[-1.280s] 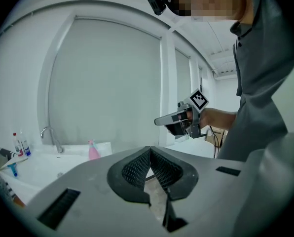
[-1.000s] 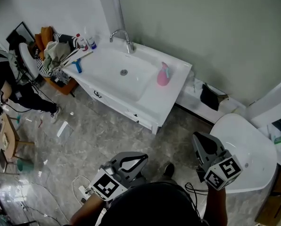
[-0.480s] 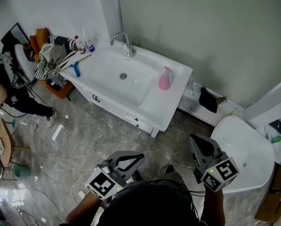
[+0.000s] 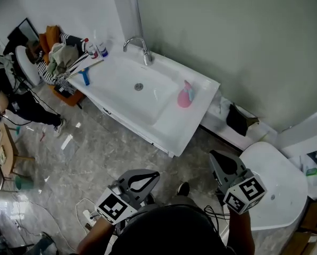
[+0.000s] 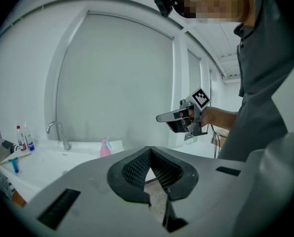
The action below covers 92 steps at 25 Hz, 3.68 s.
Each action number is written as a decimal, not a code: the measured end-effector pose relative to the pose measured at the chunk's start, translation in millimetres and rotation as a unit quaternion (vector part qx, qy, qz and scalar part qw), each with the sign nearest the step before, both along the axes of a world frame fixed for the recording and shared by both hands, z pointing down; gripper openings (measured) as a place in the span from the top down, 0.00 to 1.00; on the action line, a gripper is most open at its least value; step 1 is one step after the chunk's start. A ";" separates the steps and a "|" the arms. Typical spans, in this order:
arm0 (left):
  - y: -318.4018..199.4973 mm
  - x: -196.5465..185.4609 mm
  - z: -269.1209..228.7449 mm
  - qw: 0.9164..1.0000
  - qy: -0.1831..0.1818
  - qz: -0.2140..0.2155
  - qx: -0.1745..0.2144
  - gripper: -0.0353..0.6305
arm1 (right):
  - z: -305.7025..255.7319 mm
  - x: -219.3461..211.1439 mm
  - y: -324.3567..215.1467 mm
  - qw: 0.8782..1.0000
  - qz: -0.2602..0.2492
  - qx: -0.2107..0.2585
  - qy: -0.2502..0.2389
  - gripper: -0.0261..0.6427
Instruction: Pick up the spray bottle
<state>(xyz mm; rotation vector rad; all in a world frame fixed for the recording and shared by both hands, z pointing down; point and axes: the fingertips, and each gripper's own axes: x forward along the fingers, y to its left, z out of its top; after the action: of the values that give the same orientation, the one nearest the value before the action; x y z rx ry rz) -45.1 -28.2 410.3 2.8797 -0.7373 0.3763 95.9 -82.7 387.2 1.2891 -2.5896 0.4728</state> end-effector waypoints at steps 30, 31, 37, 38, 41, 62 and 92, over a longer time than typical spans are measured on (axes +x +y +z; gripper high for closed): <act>-96.1 -17.6 -8.0 1.000 0.002 0.021 0.013 0.94 | -3.1 -17.9 -85.0 1.000 0.019 0.001 0.000 0.95; -101.0 -21.5 -6.3 1.000 0.002 0.027 0.012 0.94 | -4.2 -19.2 -88.8 1.000 0.027 0.003 0.000 0.95; -122.2 -38.3 4.6 0.998 -0.003 0.068 0.008 0.94 | -0.6 -28.4 -104.3 0.998 0.067 0.001 0.006 0.95; -126.7 -41.1 4.6 0.997 -0.001 0.073 0.009 0.94 | -0.4 -29.4 -107.5 0.997 0.074 0.001 0.007 0.95; -140.7 -47.5 3.6 0.996 0.006 0.084 0.012 0.94 | -2.8 -33.1 -118.5 0.996 0.089 0.004 0.011 0.95; -247.7 19.1 24.2 0.999 0.001 0.031 -0.024 0.94 | 18.7 -0.6 -257.4 1.000 0.005 -0.024 0.008 0.95; -277.5 14.6 51.4 0.995 -0.036 0.074 -0.054 0.94 | 77.5 -9.6 -294.6 0.997 0.017 -0.069 -0.004 0.94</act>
<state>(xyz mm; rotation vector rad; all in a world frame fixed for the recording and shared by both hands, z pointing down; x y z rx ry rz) -30.5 -305.7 461.7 2.8386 -0.4988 0.5223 86.2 -377.2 464.7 1.2891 -2.4949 0.6512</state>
